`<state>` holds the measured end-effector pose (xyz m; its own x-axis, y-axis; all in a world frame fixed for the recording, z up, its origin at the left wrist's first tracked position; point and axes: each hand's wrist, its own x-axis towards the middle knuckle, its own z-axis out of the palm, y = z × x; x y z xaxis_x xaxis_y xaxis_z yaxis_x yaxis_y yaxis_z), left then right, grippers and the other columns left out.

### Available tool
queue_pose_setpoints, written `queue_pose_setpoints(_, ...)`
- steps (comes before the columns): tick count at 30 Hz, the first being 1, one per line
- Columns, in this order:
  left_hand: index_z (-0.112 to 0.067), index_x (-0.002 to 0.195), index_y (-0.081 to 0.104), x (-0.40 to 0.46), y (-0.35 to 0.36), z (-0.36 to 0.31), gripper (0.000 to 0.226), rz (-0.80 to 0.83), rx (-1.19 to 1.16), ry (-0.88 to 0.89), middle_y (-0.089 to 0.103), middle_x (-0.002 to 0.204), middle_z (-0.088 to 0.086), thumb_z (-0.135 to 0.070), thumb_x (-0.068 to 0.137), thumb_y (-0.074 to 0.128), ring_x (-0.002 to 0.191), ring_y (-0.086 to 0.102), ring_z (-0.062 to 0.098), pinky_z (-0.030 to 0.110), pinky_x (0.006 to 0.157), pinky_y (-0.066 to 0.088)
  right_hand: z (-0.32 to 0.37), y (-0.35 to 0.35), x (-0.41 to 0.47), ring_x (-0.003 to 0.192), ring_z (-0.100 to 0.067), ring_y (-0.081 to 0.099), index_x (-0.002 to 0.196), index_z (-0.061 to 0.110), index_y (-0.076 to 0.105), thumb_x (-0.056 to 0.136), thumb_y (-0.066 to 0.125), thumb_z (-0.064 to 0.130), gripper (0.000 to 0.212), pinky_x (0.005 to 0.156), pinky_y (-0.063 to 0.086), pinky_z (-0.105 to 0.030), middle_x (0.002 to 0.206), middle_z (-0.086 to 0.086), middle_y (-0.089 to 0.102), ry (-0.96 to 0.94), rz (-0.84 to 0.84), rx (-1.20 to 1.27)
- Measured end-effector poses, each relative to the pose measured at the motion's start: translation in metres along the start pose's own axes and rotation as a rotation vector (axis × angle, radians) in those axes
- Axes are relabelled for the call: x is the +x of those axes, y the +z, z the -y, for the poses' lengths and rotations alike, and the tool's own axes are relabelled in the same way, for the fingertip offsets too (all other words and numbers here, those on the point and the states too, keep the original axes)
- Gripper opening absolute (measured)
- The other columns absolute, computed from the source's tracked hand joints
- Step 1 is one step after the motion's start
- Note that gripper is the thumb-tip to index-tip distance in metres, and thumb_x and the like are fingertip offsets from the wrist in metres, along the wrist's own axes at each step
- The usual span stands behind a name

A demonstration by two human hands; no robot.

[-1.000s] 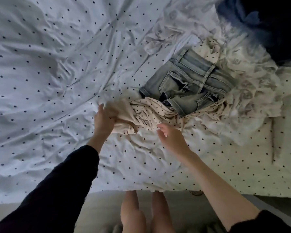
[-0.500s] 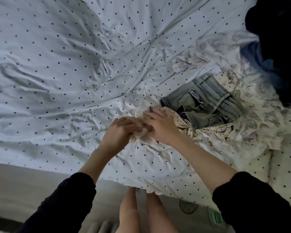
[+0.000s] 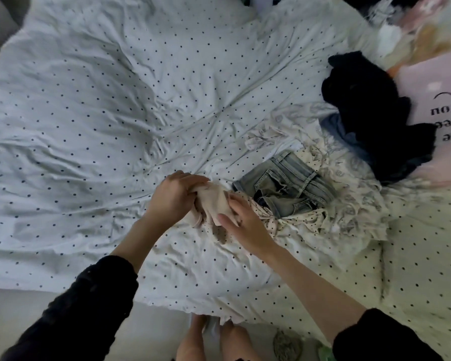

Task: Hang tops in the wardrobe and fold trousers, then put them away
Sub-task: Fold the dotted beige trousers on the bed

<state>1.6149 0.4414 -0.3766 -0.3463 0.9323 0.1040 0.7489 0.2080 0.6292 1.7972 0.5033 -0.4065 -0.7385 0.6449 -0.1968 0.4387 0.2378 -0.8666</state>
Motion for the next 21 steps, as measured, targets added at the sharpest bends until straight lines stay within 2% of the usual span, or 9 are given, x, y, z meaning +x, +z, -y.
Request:
queue_pose_setpoints(3,-0.005,0.108,0.070,0.023,-0.019,-0.021,0.047,-0.005,0.009,0.015,0.069,0.097,0.014,0.014,0.067,0.055,0.096,0.057,0.032,0.038,0.080,0.046,0.012,-0.026,-0.002,0.111,-0.025,0.057,0.108,-0.001,0.066,0.084,0.068,0.021,0.032,0.089,0.048,-0.048,0.124,-0.009,0.056,-0.118,-0.117,-0.128)
queue_pose_setpoints(7,-0.005,0.100,0.073,0.049,-0.035,-0.052,0.042,0.036,0.040,0.122,0.071,0.094,0.013,0.013,0.067,0.055,0.091,0.058,0.031,0.033,0.077,0.044,0.025,-0.076,-0.002,0.108,-0.021,0.060,0.100,0.002,0.073,0.084,0.067,0.008,0.018,0.097,0.042,-0.053,0.117,-0.010,0.064,-0.109,-0.251,-0.227)
queue_pose_setpoints(9,-0.007,0.100,0.074,0.055,-0.039,-0.060,0.038,0.063,0.094,0.156,0.072,0.090,0.013,0.010,0.069,0.060,0.086,0.061,0.032,0.033,0.078,0.042,0.030,-0.108,-0.007,0.106,-0.020,0.060,0.099,0.000,0.073,0.085,0.066,0.004,0.016,0.098,0.043,-0.047,0.114,-0.011,0.064,-0.089,-0.322,-0.189)
queue_pose_setpoints(10,-0.011,0.102,0.073,0.058,-0.041,-0.064,0.040,0.063,0.129,0.187,0.071,0.086,0.014,0.008,0.070,0.061,0.081,0.063,0.033,0.035,0.080,0.039,0.034,-0.126,-0.010,0.106,-0.020,0.059,0.100,-0.001,0.072,0.086,0.065,0.003,0.017,0.098,0.044,-0.042,0.115,-0.011,0.064,-0.079,-0.345,-0.179)
queue_pose_setpoints(12,-0.033,0.112,0.067,0.063,-0.044,-0.067,0.049,0.096,0.288,0.236,0.071,0.079,0.010,0.001,0.077,0.059,0.075,0.062,0.031,0.034,0.081,0.027,0.038,-0.157,-0.014,0.110,-0.021,0.057,0.105,-0.002,0.070,0.089,0.061,0.007,0.020,0.098,0.044,-0.034,0.119,-0.009,0.060,-0.039,-0.305,-0.222)
queue_pose_setpoints(14,-0.046,0.118,0.057,0.071,-0.050,-0.071,0.042,0.157,0.484,0.259,0.070,0.085,0.002,-0.016,0.089,0.055,0.080,0.059,0.023,0.033,0.082,0.019,0.043,-0.179,-0.016,0.115,-0.018,0.052,0.110,0.001,0.067,0.094,0.056,0.014,0.024,0.100,0.040,-0.029,0.125,-0.006,0.053,0.016,-0.222,-0.307)
queue_pose_setpoints(17,-0.036,0.115,0.064,0.088,-0.059,-0.079,0.025,0.149,0.601,0.280,0.068,0.086,0.000,-0.029,0.095,0.050,0.080,0.053,0.021,0.034,0.083,0.017,0.056,-0.203,-0.017,0.114,-0.019,0.049,0.108,-0.005,0.063,0.096,0.050,0.014,0.026,0.094,0.034,-0.017,0.122,-0.014,0.051,0.062,-0.217,-0.229)
queue_pose_setpoints(19,-0.025,0.101,0.068,0.097,-0.066,-0.079,0.017,0.118,0.616,0.289,0.067,0.082,0.002,-0.028,0.094,0.053,0.078,0.053,0.025,0.034,0.081,0.016,0.064,-0.216,-0.017,0.102,-0.027,0.051,0.098,-0.011,0.059,0.097,0.048,0.013,0.027,0.081,0.035,-0.022,0.103,-0.019,0.053,0.077,-0.242,-0.219)
queue_pose_setpoints(21,-0.018,0.079,0.061,0.107,-0.075,-0.085,0.016,0.089,0.604,0.306,0.066,0.078,0.003,-0.026,0.092,0.057,0.074,0.053,0.026,0.032,0.079,0.016,0.075,-0.233,-0.018,0.082,-0.021,0.046,0.089,-0.007,0.053,0.099,0.044,0.017,0.028,0.068,0.031,-0.027,0.083,-0.011,0.046,0.094,-0.233,-0.276)
